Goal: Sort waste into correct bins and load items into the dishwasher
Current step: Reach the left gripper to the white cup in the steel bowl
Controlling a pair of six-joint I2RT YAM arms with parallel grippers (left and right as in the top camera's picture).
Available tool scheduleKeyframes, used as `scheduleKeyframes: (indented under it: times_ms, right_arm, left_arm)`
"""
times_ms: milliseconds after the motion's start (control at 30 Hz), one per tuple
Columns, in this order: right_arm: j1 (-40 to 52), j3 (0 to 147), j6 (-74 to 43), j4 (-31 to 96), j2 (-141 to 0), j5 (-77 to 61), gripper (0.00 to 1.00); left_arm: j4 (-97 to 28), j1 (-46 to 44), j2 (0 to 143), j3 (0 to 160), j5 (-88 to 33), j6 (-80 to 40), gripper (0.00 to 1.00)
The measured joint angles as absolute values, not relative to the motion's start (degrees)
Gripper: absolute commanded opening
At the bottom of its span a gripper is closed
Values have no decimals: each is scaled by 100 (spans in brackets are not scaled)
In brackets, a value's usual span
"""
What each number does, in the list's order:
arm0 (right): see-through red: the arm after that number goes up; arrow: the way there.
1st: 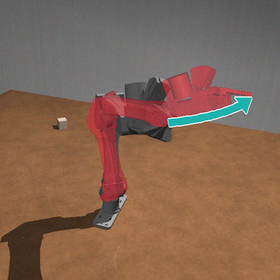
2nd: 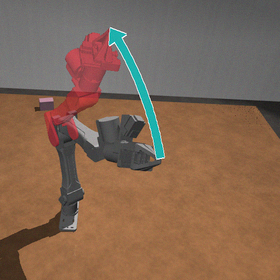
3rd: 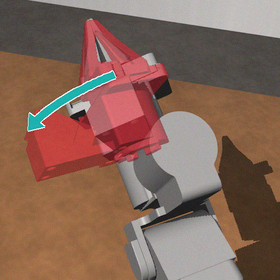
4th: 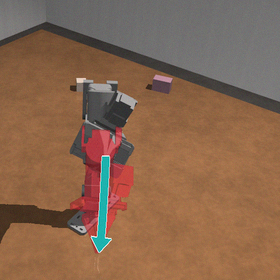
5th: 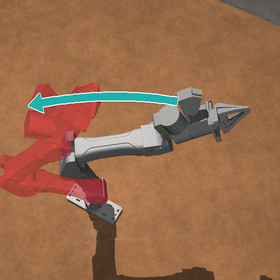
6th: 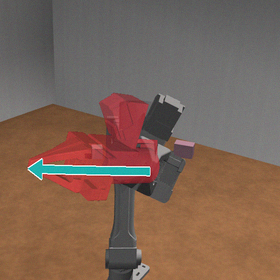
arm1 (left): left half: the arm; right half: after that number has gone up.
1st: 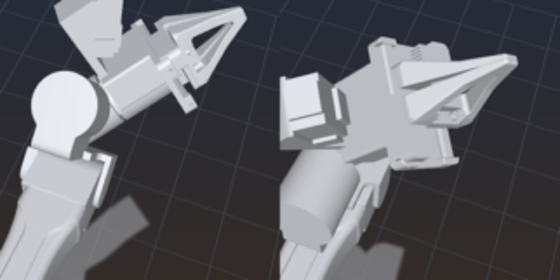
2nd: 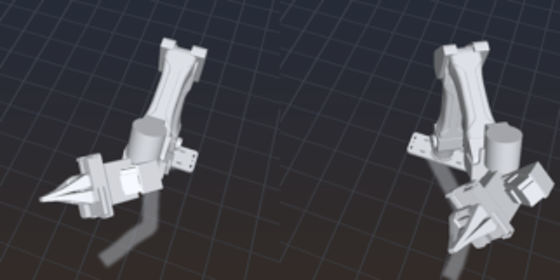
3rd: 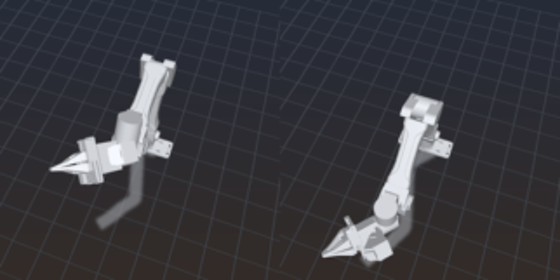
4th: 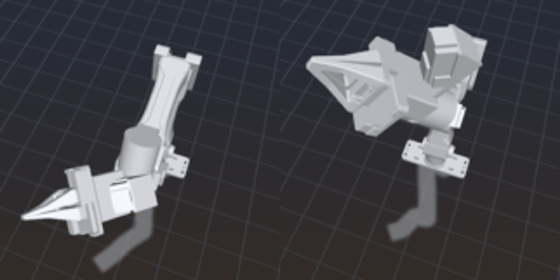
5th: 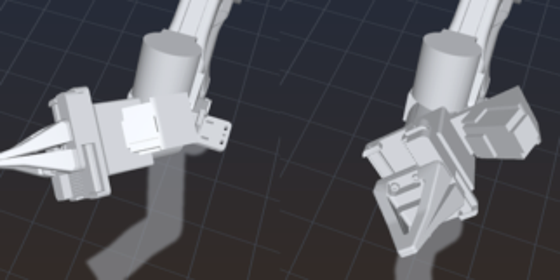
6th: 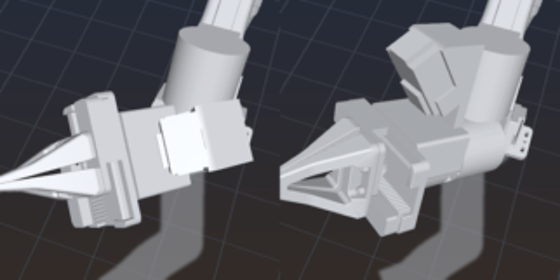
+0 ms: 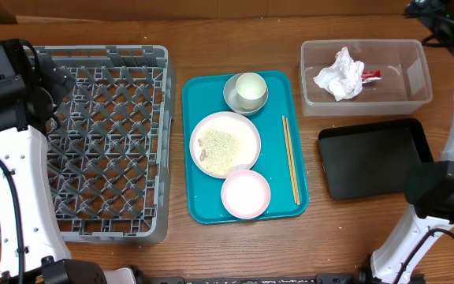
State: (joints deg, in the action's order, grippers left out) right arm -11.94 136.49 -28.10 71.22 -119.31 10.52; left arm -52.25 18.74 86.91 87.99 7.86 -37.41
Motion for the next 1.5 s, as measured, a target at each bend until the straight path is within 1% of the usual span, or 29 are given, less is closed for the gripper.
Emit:
scheduleKeyframes:
  times_ms: [100,200,267,367,433,533,600,667,767,833,933,1133,1233,1267,1300,1333,1500]
  right_arm:
    - [-1310,13649,-2810,7124,-11931,1050,100]
    - [-1341,13649,-2812,7124,-11931,1048,100]
    - [-1341,13649,-2821,7122,-11931,1044,100]
    - [-1337,13649,-2825,7122,-11931,1041,100]
    - [-1337,13649,-2825,7120,-11931,1041,100]
    - [-1337,13649,-2827,7122,-11931,1037,100]
    - [-1337,13649,-2827,7124,-11931,1031,100]
    - [-1337,13649,-2827,7126,-11931,1031,100]
    - [-1334,13649,-2827,7124,-11931,1028,100]
    - [-1337,13649,-2825,7122,-11931,1031,100]
    - [-1337,13649,-2825,7122,-11931,1031,100]
    - [-1337,13649,-2827,7122,-11931,1033,100]
    - [-1337,13649,-2827,7122,-11931,1031,100]
    - [-1337,13649,-2827,7122,-11931,1031,100]
    - [-1337,13649,-2827,7122,-11931,1031,100]
    - [-1337,13649,-2827,7122,-11931,1031,100]
    - [-1337,13649,-2827,7122,-11931,1031,100]
  left_arm:
    - [-5236,1874,8691,8794,-207,-3848,100]
    - [-4716,1782,8696,8766,-1441,-3675,100]
    - [-4130,1566,8705,8759,-2250,-3411,100]
    - [-3699,963,8705,8801,-2860,-3103,100]
    - [-3745,408,8724,8938,-2768,-2915,100]
    - [-4362,-617,8912,9664,-2012,-2523,100]
    - [-4965,-1188,9190,10503,-1481,-2290,100]
    - [-5782,-1754,9647,11695,-1009,-1940,100]
    - [-6963,-2279,10344,13559,-548,-1417,100]
    - [-7297,-2556,10877,14186,-340,-1216,100]
    - [-7345,-2792,11583,14853,75,-993,100]
    - [-6785,-2888,13013,14929,484,-810,100]
    - [-6571,-2884,13546,14923,519,-751,88]
    - [-6541,-2884,13657,14918,515,-729,80]
    - [-6523,-2884,13723,14918,504,-711,75]
    - [-6504,-2886,13786,14918,493,-690,73]
    - [-6622,-2910,13830,14918,139,-685,75]
